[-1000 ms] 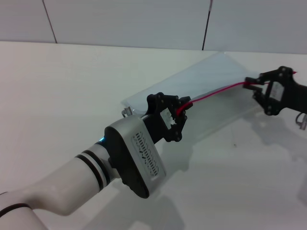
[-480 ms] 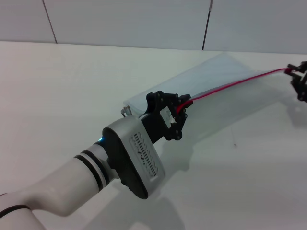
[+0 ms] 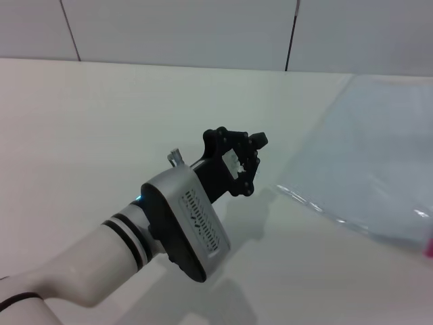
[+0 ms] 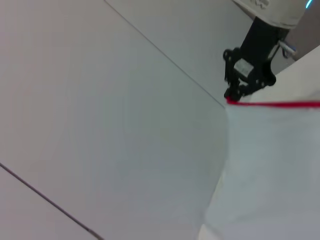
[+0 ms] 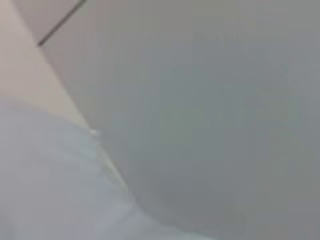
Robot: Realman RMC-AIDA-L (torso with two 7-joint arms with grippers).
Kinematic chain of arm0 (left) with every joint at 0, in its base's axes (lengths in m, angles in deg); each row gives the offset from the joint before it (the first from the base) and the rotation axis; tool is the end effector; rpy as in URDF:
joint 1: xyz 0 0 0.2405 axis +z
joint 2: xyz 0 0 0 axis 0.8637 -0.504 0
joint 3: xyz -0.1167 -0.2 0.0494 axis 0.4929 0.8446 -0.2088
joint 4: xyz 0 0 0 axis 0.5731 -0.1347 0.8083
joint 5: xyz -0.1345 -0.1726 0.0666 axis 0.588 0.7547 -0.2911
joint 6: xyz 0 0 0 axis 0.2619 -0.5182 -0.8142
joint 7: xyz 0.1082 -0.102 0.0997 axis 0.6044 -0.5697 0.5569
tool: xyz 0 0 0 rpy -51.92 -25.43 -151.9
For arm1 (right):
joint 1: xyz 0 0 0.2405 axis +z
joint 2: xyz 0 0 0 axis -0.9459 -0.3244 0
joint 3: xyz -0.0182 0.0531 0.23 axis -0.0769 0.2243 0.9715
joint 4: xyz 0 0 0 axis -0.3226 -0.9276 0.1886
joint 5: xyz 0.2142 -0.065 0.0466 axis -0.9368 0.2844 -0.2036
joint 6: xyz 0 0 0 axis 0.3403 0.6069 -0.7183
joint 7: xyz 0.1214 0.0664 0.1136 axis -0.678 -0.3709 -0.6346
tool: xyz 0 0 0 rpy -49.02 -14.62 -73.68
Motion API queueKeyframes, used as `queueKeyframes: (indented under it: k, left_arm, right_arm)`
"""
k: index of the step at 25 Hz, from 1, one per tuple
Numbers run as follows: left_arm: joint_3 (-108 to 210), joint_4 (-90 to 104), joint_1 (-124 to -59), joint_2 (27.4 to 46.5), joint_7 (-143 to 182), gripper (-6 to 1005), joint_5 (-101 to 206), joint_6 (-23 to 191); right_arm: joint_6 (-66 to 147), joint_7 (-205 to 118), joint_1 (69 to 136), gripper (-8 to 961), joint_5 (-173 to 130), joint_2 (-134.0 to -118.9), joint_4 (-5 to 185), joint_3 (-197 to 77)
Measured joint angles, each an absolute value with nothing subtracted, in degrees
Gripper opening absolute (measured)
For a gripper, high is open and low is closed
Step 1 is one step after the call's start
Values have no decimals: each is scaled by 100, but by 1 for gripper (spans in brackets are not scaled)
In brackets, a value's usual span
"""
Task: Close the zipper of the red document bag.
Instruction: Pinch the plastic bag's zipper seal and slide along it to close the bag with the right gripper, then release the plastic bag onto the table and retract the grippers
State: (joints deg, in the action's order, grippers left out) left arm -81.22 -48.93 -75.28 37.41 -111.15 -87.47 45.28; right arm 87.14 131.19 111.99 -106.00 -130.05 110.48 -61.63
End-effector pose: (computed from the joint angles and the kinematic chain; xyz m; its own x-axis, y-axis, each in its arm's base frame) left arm -0.1498 0.3348 -0.1337 0.9016 -0.4314 0.0302 -0.2004 -0.4785 -0.8549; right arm 0.3526 0.4658 0.0668 0.9720 -0.0971 0.2138 0.1672 -0.3530 -0.9206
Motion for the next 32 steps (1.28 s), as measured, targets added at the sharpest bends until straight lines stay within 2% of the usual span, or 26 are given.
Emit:
queueKeyframes:
  k: [2,8,11,13,16,21,24,27,32]
  left_arm:
    - [-8084,-4736,-7551,3806,-11148,41,-8689,4330]
    - [-8094,-4445,-7689,3815,-11194,16,-7903,3576]
    - [-8062,-4394,-7718,3804,-11316,113,-7586,3360]
    - [-8036,-4321,-7760,3782,-11618,177,-7257,3037]
    - [-7988,-4195,-7786,3732,-12198,410,-6945,2628]
    - [-7818,-3601,-7875,3619,-13918,568,-6882,1866]
    - [-7828,-3064,-7993,3525,-14990,568,-6867,1285]
    - [-7878,-2704,-8056,3533,-15248,568,-6744,833]
    - [-7755,-2158,-8142,3780,-15223,568,-6680,294]
  right_arm:
    - [9009,13122,11188,149,-10618,-13013,11045,-5862]
    - [10190,13125,10903,213,-12015,-13008,10678,-4991]
    - [10504,13125,10781,245,-12412,-13006,10455,-4858]
    - [10959,13125,10632,325,-12803,-13007,10218,-4716]
    - [11719,13117,10409,445,-13179,-13003,9802,-4590]
    - [12970,13059,10071,697,-13392,-13003,9027,-4581]
    - [13208,12985,10005,780,-13375,-13006,8832,-4606]
    - [13388,12852,9950,862,-13362,-13019,8589,-4645]
    - [13430,12369,9860,862,-13335,-13022,8255,-4683]
